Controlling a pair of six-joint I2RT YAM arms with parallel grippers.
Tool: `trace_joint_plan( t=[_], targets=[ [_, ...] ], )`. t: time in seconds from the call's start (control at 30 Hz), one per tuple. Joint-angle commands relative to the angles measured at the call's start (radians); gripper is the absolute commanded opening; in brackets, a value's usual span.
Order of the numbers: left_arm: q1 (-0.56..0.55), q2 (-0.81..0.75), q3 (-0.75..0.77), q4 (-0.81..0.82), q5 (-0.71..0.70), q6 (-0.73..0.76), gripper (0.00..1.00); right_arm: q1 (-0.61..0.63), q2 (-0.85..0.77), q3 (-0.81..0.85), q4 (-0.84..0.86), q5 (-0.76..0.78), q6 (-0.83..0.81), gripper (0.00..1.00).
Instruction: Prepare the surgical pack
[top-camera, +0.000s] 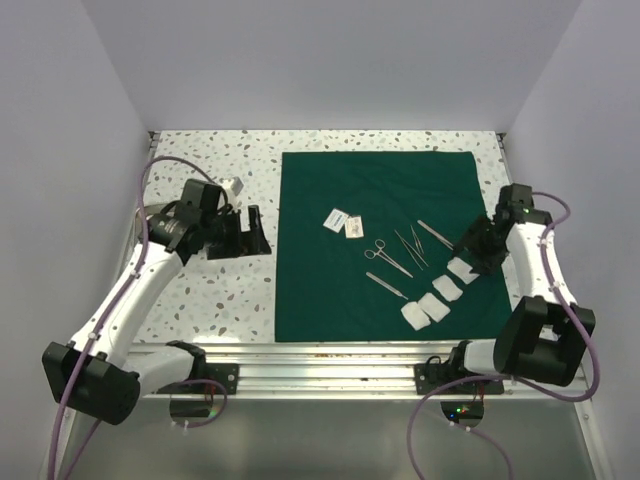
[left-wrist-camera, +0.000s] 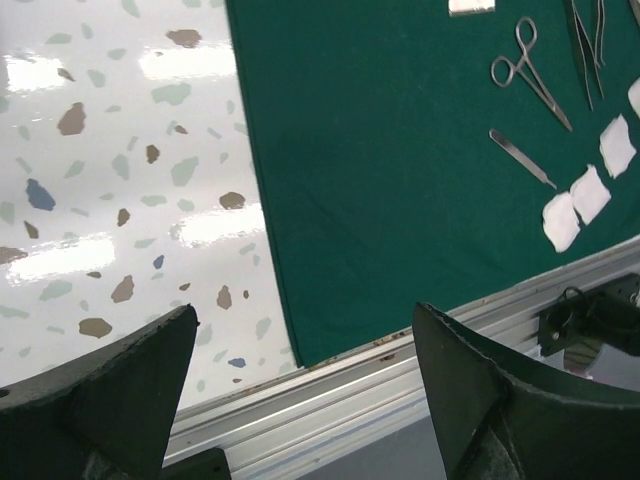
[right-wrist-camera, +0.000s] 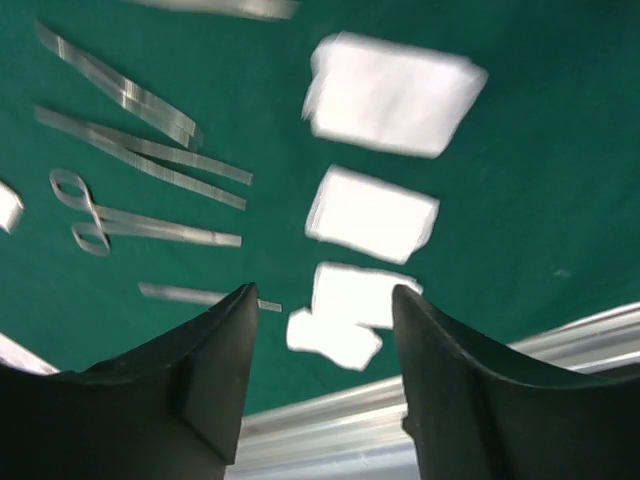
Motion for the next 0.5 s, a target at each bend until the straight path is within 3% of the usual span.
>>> trace_joint_plan(
  t=[0.0, 0.13, 0.27, 0.47],
  targets=[
    [-0.086, 0.004, 0.028, 0.009, -0.012, 0.013, 0.92, -0.117, -0.005, -0.009, 0.11, -0.043, -0.029, 0.59],
    [-0.143, -0.004, 0.005, 0.033, -0.008, 0.019, 0.92, -0.229, -0.041, -0.021, 0.136, 0.012, -0.07, 0.58],
    [-0.217, -0.004, 0.037, 0.014, -0.075, 0.042, 0.93, -0.285, -0.048, -0.084, 0.276, 0.008, -0.061, 0.59],
    [-0.354, 0.048, 0.143, -0.033, -0.179, 0.094, 0.94, -0.308, 0.032, -0.174, 0.477, -0.049, -0.003, 0.58]
  ],
)
